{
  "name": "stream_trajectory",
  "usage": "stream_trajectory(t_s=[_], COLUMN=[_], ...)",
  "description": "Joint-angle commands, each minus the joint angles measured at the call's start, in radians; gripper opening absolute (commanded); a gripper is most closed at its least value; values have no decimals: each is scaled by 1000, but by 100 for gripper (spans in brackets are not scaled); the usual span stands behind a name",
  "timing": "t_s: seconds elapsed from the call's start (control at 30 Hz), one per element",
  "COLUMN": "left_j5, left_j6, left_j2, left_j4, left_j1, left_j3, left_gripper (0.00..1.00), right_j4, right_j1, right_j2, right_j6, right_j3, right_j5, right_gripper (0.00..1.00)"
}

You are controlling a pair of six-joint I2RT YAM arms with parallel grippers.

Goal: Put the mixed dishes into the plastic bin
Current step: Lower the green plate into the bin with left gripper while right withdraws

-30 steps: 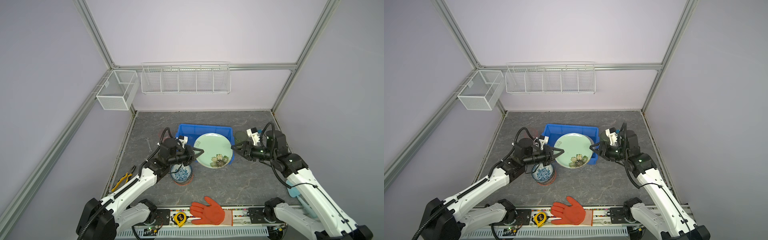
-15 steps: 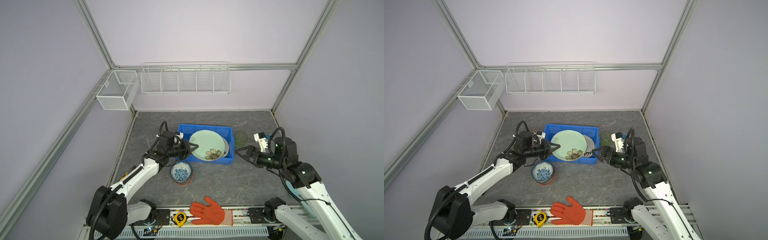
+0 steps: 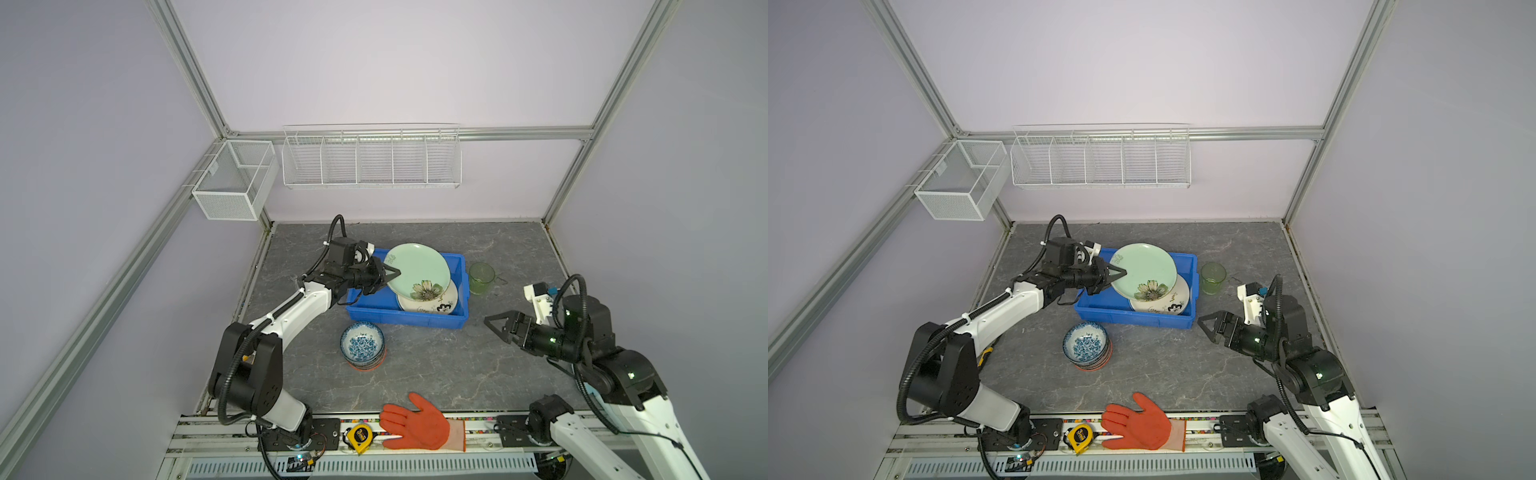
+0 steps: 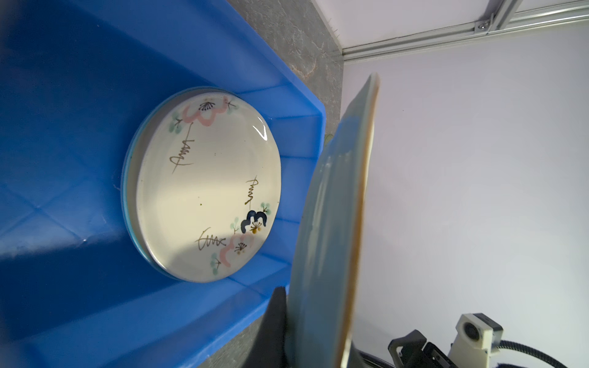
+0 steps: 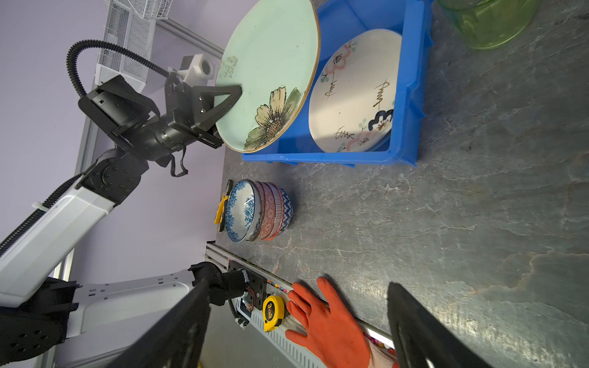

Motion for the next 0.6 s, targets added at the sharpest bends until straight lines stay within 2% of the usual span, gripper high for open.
stream_trajectory(t_s=[0.0, 0.57], left_j5=[18, -24], left_j6=[78, 97], left_j2=[26, 190], left_j4=[23, 51], left_j1=[3, -13], left_j3=[97, 162], left_gripper=[0, 0], right_j4=[-42, -117], right_j1=[5, 4], right_j2=[-27, -95], right_j6=[3, 33], right_j3=[-21, -60], right_j5=[35, 82], right_gripper=[88, 88])
